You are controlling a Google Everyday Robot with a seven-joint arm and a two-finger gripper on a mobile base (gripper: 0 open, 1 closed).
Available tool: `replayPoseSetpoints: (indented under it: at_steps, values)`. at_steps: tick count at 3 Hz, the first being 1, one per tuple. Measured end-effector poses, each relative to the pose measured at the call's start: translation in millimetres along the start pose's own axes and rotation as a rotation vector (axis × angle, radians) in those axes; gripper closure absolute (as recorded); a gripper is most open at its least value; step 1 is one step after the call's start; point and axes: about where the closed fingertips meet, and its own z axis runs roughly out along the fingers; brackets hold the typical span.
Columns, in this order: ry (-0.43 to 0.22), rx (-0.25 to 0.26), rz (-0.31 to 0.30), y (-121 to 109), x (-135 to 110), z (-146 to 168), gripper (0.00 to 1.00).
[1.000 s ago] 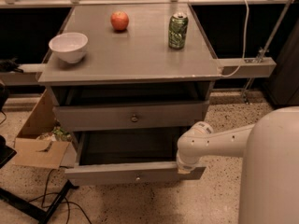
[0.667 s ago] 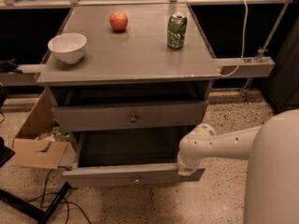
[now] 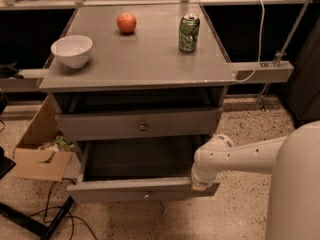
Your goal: Open middle drawer
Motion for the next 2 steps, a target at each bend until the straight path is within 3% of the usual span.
replayPoseSetpoints:
  at_steps: [2]
  values:
    - [-0.006, -0.012, 0.008, 8.1, 5.1, -1.7, 1.00]
